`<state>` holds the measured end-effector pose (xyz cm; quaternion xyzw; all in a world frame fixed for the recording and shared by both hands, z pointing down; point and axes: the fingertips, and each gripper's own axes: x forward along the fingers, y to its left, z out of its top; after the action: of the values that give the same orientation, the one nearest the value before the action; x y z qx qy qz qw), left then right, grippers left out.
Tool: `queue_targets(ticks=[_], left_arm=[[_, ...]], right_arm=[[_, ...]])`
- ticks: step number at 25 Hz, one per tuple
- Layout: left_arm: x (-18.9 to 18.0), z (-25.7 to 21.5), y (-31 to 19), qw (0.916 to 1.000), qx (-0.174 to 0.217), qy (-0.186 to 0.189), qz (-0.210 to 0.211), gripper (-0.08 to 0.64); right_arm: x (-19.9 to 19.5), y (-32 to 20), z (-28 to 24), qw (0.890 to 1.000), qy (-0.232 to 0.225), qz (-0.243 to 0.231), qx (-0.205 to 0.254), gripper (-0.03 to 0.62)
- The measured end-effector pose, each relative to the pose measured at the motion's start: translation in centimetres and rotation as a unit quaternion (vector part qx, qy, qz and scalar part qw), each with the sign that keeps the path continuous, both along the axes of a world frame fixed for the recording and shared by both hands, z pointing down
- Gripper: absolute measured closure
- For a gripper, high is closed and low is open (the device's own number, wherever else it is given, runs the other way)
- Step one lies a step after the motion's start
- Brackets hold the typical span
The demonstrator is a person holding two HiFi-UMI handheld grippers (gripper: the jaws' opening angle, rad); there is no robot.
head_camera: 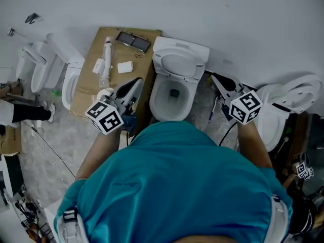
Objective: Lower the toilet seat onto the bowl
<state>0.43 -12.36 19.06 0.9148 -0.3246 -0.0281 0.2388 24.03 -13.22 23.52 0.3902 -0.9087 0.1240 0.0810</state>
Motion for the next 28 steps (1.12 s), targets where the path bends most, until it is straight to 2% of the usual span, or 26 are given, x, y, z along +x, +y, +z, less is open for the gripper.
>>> queue_targets(ticks=[5,11,21,28], left_arm=[[-1.0,2.6,-3.6,0.9996,-0.020,0.004,0.021,0.555],[-2.1,6.1,-8.7,0.9972,-0.037,0.002,0.065,0.555],[-1.5,13.4,-13.3,0.9957,-0.046,-0.044,0.067,0.555],[-0.6,18.5,-14.4,0.9937,-0.069,-0.059,0.065,0.555]], right_arm=[[-1.8,-4.3,3.0,0.999,0.031,0.016,-0.011,0.594],[-4.8,-9.8,8.1,0.994,0.096,0.044,-0.029,0.594],[-6.3,-16.2,16.7,0.981,0.183,0.040,-0.044,0.589],[-6.6,-19.9,22.7,0.967,0.250,0.017,-0.054,0.522]])
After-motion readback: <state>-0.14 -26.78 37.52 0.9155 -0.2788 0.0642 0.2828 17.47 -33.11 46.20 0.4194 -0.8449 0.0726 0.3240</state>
